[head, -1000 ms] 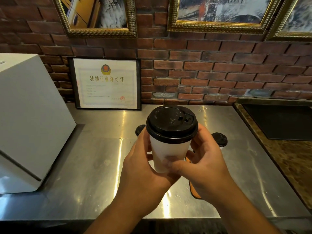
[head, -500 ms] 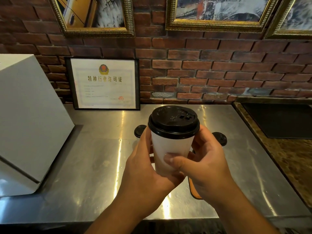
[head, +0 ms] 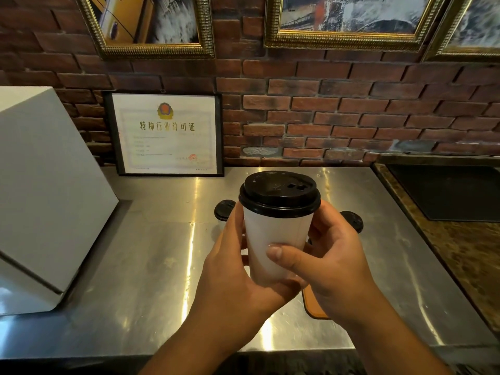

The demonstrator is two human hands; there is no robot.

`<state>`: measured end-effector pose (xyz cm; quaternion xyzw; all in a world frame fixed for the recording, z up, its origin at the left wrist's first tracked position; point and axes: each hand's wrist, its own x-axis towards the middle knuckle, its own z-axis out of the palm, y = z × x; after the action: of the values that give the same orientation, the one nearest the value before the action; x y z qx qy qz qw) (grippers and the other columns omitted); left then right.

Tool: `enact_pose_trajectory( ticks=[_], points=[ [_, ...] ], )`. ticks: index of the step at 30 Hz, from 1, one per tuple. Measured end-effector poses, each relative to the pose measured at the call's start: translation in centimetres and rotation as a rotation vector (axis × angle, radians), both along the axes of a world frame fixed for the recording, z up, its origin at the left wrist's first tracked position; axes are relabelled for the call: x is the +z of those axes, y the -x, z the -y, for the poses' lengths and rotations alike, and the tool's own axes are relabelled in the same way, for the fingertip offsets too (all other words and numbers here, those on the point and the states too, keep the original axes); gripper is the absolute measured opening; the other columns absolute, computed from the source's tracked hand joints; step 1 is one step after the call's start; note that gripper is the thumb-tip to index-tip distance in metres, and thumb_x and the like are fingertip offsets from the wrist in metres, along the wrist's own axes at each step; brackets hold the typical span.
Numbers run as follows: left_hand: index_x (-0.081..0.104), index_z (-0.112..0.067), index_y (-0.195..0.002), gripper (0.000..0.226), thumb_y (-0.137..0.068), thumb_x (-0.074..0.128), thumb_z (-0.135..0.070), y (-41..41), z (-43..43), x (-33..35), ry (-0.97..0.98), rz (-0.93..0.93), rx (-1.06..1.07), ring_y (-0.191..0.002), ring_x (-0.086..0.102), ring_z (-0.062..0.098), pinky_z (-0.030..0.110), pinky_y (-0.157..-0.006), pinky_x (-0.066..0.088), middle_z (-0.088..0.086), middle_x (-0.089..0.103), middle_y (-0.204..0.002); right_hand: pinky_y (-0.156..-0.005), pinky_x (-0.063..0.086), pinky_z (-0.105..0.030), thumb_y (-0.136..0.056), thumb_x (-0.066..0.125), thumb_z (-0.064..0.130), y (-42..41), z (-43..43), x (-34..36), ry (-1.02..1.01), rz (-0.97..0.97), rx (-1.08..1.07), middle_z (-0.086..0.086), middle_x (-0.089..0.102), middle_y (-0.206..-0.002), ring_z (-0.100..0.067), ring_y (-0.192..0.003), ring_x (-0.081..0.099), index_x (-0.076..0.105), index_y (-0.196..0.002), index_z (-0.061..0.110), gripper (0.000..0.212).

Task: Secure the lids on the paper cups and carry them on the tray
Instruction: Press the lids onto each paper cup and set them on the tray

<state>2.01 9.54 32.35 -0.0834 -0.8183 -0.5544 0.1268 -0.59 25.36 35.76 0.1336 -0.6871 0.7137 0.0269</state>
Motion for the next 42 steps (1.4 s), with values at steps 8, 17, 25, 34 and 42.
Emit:
enact_pose_trajectory(
  ticks=[8, 17, 25, 34, 42],
  points=[
    [0.017, -0.07, -0.152, 0.118, -0.051, 0.075, -0.094, -0.3, 0.0, 0.5, -0.008, -0.001, 0.032, -0.12, 0.05, -0.02, 0.0, -0.068, 0.046, -0.045, 0.05, -0.133, -0.077, 0.063, -0.022, -0.057, 0.096, 0.04, -0.2, 0.2, 0.2, 0.057, 0.025, -0.014, 0.017, 0.072, -0.123, -0.005, -0.115, 0.07, 0.062, -0.124, 0.051, 0.076],
    [0.014, -0.07, -0.152, 0.121, -0.055, 0.086, -0.074, -0.7, -0.2, 0.7, 0.011, -0.006, -0.006, -0.123, 0.048, -0.019, -0.001, -0.068, 0.047, -0.047, 0.047, -0.134, -0.078, 0.065, -0.027, -0.055, 0.097, 0.039, -0.4, -0.1, 0.4, 0.056, 0.022, -0.045, 0.013, 0.073, -0.123, -0.012, -0.115, 0.071, 0.061, -0.127, 0.05, 0.08],
    [0.01, -0.075, -0.149, 0.118, -0.052, 0.075, -0.09, -0.7, -0.1, 1.1, 0.002, 0.001, 0.01, -0.122, 0.049, -0.019, -0.001, -0.071, 0.046, -0.048, 0.048, -0.134, -0.077, 0.064, -0.025, -0.055, 0.094, 0.04, -0.6, -0.2, 0.5, 0.068, 0.047, -0.027, 0.015, 0.073, -0.122, -0.009, -0.115, 0.071, 0.061, -0.128, 0.046, 0.08],
    [0.012, -0.075, -0.148, 0.111, -0.057, 0.073, -0.091, -0.7, -0.6, 1.0, -0.02, 0.024, -0.004, -0.123, 0.05, -0.019, 0.001, -0.076, 0.048, -0.047, 0.048, -0.136, -0.075, 0.065, -0.027, -0.054, 0.096, 0.043, -0.3, -0.4, 0.1, 0.065, 0.036, -0.061, 0.016, 0.073, -0.118, -0.008, -0.112, 0.071, 0.063, -0.117, 0.055, 0.073],
    [0.015, -0.072, -0.15, 0.11, -0.065, 0.084, -0.073, -0.6, -0.6, 0.8, 0.008, 0.016, -0.009, -0.123, 0.055, -0.011, 0.013, -0.088, 0.057, -0.042, 0.051, -0.138, -0.084, 0.065, -0.033, -0.061, 0.093, 0.046, 0.1, -0.9, 0.1, 0.048, 0.055, -0.032, 0.01, 0.074, -0.122, -0.015, -0.116, 0.072, 0.065, -0.119, 0.05, 0.065]
  ],
)
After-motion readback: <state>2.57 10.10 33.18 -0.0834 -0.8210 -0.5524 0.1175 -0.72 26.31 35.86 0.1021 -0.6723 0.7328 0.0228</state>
